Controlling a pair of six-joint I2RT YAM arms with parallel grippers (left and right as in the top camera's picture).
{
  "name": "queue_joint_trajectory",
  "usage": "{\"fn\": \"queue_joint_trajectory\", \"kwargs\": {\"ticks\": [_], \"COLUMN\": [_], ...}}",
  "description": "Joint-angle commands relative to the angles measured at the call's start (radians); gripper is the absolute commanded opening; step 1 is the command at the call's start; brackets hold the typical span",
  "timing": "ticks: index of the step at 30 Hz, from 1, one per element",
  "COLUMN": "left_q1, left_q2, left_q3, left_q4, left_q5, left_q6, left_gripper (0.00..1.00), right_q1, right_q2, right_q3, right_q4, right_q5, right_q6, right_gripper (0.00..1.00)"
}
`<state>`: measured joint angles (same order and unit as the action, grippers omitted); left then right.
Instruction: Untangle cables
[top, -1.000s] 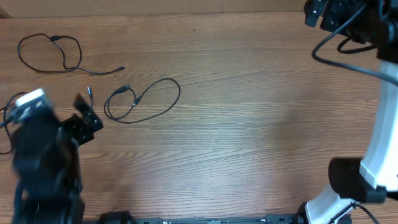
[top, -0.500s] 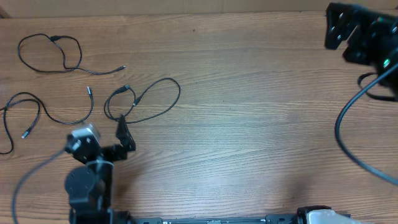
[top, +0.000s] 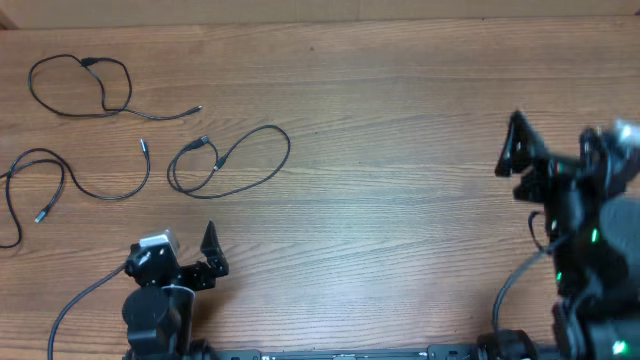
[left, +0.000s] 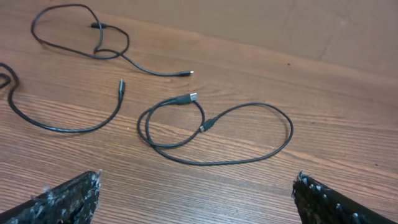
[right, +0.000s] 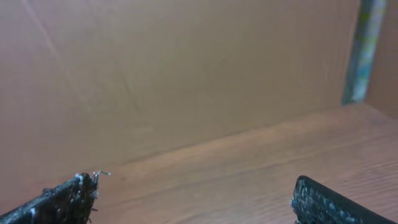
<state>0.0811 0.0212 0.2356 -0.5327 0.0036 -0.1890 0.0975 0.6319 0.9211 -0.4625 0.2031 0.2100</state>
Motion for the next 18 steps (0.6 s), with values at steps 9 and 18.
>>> {"fn": "queue_joint_trajectory", "kwargs": {"ticks": [9,18], "left_q1": [0.003,0.003], "left_q2": [-0.018,-0.018], "left_q3": [-0.091,-0.074], "left_q4": [0.003,-0.204], "left_q5": [0.042,0.038], "left_q6": [0.025,0.039], "left_gripper": [1.00,1.00], "right_q1": [-0.006,-0.002], "right_q2": [-0.183,-0.348], "right_q3": [-0.205,-0.373], "right_q4": [0.120,0.208], "right_q5": [0.073,-0.046], "right_q6": [0.007,0.007], "right_gripper": [1.00,1.00]}}
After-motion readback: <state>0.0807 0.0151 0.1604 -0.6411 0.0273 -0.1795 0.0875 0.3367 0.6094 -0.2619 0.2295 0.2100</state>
